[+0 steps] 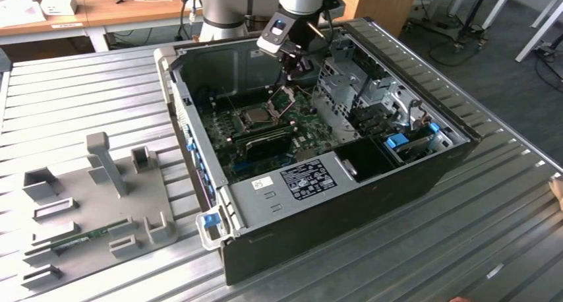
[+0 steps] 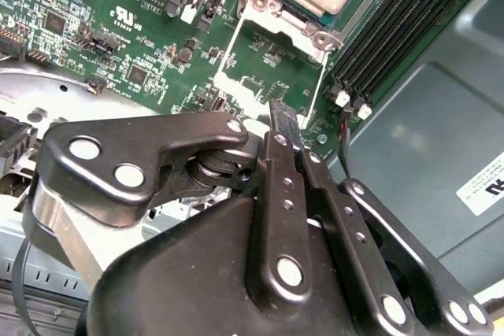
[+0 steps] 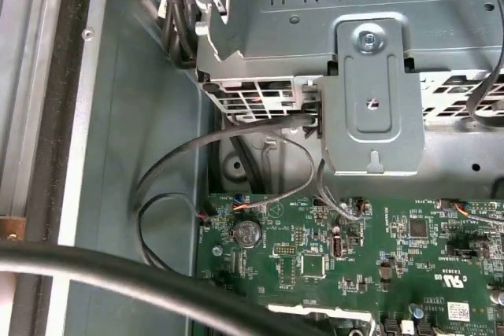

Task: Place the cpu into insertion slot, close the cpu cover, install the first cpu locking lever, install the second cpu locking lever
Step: 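Close the cpu cover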

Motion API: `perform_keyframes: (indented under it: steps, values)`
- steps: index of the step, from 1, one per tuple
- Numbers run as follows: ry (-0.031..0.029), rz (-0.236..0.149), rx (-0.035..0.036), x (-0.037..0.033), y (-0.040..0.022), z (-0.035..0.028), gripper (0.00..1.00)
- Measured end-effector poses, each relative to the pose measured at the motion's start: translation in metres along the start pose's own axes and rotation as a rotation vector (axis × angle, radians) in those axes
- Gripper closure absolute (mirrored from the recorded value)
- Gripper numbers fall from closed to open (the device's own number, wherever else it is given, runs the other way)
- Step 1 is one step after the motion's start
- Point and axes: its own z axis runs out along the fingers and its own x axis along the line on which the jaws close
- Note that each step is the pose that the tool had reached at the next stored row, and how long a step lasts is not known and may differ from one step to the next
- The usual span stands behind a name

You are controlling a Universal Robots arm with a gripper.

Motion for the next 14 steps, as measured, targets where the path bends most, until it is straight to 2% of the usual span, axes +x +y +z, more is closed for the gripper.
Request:
perform_keyframes:
  steps: [4, 14]
  values:
    - [0.0002, 0.0, 0.0, 0.0, 0.0028, 0.0004, 0.9]
    - [0.0, 0.0, 0.0016, 0.0, 0.023, 0.0038, 0.9]
